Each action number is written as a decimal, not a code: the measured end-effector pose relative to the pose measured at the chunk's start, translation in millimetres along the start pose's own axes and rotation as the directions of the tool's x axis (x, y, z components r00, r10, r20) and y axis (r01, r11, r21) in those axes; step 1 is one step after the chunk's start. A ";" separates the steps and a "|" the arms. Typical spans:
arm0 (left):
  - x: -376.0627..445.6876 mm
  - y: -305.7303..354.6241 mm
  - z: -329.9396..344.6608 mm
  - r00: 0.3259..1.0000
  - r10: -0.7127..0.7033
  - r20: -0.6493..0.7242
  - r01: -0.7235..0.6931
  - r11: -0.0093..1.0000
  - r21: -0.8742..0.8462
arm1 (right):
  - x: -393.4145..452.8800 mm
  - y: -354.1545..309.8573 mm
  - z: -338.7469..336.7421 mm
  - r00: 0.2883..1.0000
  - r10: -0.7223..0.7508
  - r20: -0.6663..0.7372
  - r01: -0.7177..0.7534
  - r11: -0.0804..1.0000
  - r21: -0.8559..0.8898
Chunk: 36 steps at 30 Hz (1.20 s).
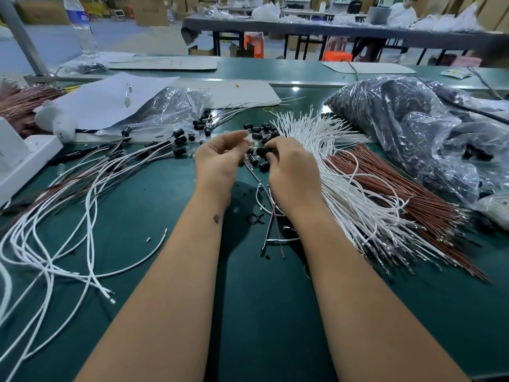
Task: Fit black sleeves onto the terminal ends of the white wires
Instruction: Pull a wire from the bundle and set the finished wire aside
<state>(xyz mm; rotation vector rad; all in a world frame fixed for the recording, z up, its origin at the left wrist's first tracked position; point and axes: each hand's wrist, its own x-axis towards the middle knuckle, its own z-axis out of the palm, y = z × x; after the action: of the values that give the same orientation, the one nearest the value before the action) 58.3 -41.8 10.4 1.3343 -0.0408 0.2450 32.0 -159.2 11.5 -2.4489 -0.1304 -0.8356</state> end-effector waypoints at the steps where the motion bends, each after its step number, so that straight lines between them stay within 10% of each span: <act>1: 1.8 0.7 -2.0 0.997 0.001 -0.075 -0.002 1.000 -0.014 | 0.7 1.0 -0.9 1.000 0.001 -0.029 -0.003 0.997 -0.077; 8: 10.6 4.8 -20.6 0.823 0.236 -0.516 -0.013 0.917 0.398 | 2.2 3.8 -3.9 0.992 -0.018 -0.126 -0.030 0.930 -0.367; 11: 3.8 2.5 -16.5 0.846 0.470 -0.252 -0.118 0.626 0.771 | 0.9 3.1 -0.5 0.993 -0.031 -0.116 -0.011 0.938 -0.348; 16: -7.1 -5.6 5.1 0.828 0.458 0.323 -0.517 0.401 0.756 | 0.5 2.0 2.9 0.995 -0.037 -0.090 0.010 0.960 -0.280; 20: -4.7 -7.1 1.4 0.838 0.472 0.273 -0.469 0.369 0.803 | 0.4 2.6 3.8 0.997 -0.036 -0.062 0.012 0.934 -0.357; 26: 8.5 -3.8 -31.3 0.892 0.396 -0.217 0.035 0.419 0.907 | 2.1 6.8 -6.0 0.987 0.072 -0.141 -0.123 0.910 -0.397; 36: -6.6 -7.5 12.2 0.833 0.395 0.387 -0.520 0.322 0.791 | 0.8 0.6 -5.5 1.000 0.014 0.010 -0.012 0.976 -0.217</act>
<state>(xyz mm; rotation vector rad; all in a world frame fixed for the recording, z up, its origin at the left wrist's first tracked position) 54.7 -56.2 5.0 2.4039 -0.4801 0.7585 29.9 -162.6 15.2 -2.6554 -0.0281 -0.8702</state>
